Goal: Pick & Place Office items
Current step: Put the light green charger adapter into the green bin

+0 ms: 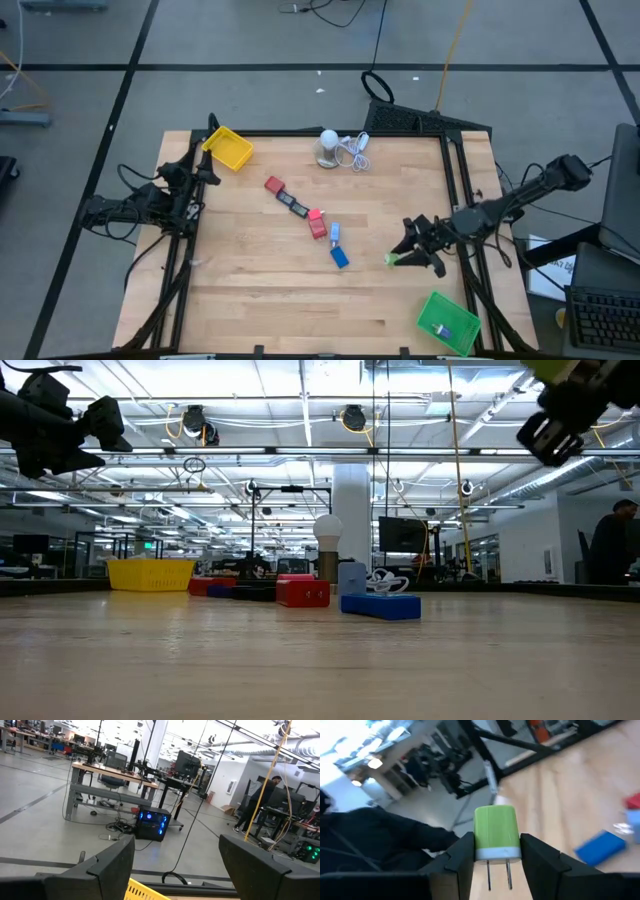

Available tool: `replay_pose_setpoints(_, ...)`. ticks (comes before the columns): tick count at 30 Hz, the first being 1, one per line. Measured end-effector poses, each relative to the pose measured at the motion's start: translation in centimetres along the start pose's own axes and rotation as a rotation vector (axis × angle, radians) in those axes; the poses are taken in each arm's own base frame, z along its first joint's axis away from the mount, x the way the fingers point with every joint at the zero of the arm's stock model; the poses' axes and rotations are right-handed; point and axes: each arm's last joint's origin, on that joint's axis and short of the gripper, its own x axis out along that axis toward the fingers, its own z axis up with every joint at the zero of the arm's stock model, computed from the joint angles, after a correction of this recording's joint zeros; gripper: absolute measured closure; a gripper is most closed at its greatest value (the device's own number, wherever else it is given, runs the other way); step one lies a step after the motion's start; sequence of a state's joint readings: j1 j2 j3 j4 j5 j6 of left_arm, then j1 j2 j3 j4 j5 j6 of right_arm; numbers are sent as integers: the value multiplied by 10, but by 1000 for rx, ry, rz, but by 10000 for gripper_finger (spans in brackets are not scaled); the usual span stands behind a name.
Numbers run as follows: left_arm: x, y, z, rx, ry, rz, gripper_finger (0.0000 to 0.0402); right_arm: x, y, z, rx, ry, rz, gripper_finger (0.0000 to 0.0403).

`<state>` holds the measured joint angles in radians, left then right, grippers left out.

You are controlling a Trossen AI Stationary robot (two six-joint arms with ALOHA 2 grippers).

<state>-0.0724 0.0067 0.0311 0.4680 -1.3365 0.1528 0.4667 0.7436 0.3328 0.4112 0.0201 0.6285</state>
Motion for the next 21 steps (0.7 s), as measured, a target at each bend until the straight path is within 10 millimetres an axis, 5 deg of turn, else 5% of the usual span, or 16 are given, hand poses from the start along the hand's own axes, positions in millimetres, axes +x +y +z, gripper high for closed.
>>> replay_pose_setpoints(6, 0, 0, 0, -1, 0, 0, 108, 2, 29, -12, -5, -45, 101, 273)
replay_pose_setpoints(13, 0, 0, 0, 0, 0, 0, 108, 3, 55, -39, 88, -10, 47, 273)
replay_pose_setpoints(21, 0, 0, 0, 0, 0, 0, 108, 24, 93, -47, 204, 115, -30, 273)
